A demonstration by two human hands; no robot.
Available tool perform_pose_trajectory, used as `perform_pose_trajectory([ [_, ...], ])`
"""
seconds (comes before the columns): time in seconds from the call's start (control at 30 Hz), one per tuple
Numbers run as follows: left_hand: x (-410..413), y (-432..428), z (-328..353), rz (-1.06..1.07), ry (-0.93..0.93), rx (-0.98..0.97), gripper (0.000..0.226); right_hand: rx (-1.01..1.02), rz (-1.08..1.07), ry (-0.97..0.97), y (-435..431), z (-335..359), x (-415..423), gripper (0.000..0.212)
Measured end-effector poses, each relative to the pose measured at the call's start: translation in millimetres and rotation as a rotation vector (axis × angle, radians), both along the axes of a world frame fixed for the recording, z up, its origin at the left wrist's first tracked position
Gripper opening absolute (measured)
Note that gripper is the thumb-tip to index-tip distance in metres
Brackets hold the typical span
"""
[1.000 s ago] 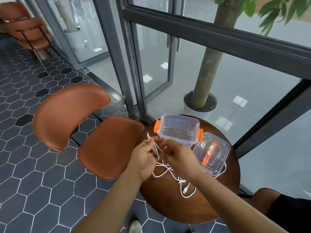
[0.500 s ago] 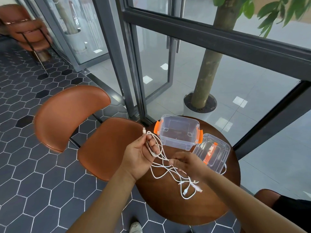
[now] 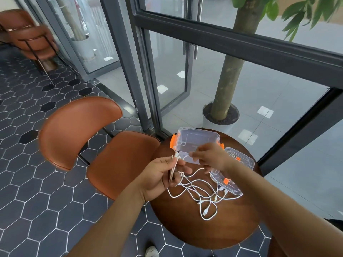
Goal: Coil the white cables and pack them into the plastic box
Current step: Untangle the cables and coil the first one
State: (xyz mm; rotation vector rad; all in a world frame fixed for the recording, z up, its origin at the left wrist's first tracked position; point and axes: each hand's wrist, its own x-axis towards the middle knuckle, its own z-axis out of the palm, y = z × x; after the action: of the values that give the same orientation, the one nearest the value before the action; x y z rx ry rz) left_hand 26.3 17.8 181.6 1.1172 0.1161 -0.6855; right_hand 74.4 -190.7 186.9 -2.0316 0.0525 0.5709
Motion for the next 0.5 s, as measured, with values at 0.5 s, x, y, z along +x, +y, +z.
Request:
perform_pose_trajectory([
  [0.5, -13.2, -23.2, -6.5, 0.281, 0.002, 0.191, 0.031, -0.272, 0.136, -0.272, 48.5, 15.0, -48.6, 0.026],
])
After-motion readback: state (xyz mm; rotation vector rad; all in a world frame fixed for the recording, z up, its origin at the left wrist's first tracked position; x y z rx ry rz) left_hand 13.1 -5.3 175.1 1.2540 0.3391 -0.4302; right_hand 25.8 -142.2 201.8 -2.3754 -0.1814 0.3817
